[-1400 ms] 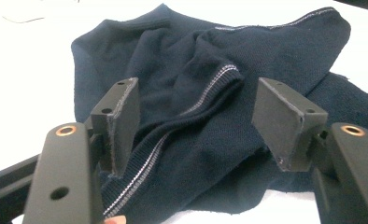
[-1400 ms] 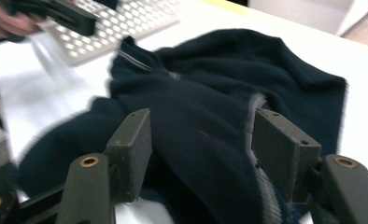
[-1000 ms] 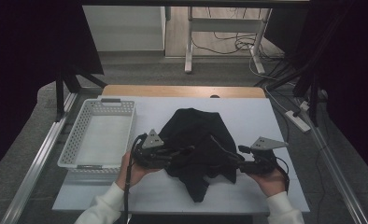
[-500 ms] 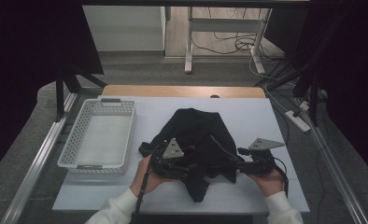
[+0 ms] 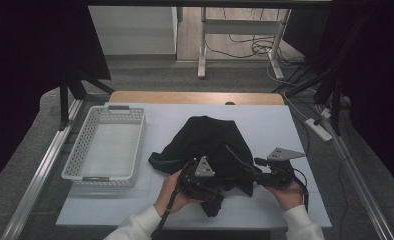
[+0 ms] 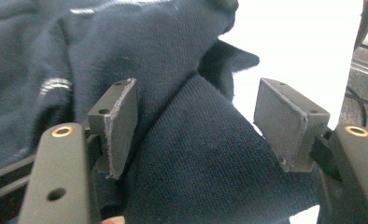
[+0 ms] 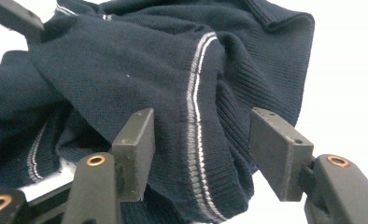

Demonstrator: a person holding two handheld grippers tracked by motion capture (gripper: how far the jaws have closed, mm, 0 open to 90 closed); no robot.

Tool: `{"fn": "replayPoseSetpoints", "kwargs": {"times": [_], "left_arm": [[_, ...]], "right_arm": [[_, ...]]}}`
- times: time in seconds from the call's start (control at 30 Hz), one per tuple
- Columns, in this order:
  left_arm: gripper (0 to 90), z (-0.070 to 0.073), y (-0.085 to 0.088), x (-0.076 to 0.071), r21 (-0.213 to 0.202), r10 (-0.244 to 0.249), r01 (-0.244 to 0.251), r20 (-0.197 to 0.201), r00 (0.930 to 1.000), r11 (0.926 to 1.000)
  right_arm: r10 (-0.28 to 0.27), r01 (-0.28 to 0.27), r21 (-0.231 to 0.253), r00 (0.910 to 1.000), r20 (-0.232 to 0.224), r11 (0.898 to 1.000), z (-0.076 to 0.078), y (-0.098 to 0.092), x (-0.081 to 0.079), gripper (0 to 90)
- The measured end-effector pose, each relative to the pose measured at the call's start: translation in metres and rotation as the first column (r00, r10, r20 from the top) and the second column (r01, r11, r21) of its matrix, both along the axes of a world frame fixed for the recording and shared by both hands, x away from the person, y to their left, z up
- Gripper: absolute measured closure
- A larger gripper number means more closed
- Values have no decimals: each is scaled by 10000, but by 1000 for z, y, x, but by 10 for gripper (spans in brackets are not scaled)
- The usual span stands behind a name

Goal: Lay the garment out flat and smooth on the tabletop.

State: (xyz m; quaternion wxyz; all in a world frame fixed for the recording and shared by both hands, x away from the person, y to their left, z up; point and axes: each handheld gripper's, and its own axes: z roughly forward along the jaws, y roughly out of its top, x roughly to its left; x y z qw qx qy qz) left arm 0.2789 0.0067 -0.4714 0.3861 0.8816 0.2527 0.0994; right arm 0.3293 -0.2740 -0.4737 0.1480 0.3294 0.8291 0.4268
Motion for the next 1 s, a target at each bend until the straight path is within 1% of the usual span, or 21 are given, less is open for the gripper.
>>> {"fn": "replayPoseSetpoints", "kwargs": {"times": [0.13,0.27,0.4,0.43,0.53,0.6,0.7,0.8,0.87,1.0], "left_arm": [[302,-6,-4,0,282,-100,105,-176,9998,9995],[299,-12,-5,0,518,-153,167,-280,9995,9985],[303,-16,-5,2,637,-170,192,-357,9992,9978],[317,-17,-5,2,641,-160,184,-375,9992,9978],[395,-21,-4,3,724,-184,214,-408,9990,9971],[485,-23,-3,3,795,-222,255,-419,9989,9965],[628,-24,-2,3,806,-342,376,-436,9985,9960],[715,-23,0,3,720,-458,492,-490,9977,9962],[730,-23,2,3,705,-493,526,-479,9976,9961],[746,-21,4,3,653,-501,529,-434,9978,9965]], "right_arm": [[34,-34,107,10000,73,9999,2,0,-1,404],[250,-253,203,9996,140,9995,5,3,-3,393],[507,-510,198,9985,192,9985,7,7,-5,380],[560,-564,187,9982,213,9982,7,8,-6,379],[699,-702,125,9973,214,9975,6,11,-6,368],[789,-790,104,9968,129,9968,5,12,-6,359],[991,-990,-97,9951,68,9950,3,16,-6,340],[1171,-1173,-394,9931,-70,9923,-1,20,-6,326],[1270,-1284,-530,9915,-297,9903,-5,23,-5,318],[1371,-1413,-874,9891,-530,9861,-13,26,-3,325]]}}
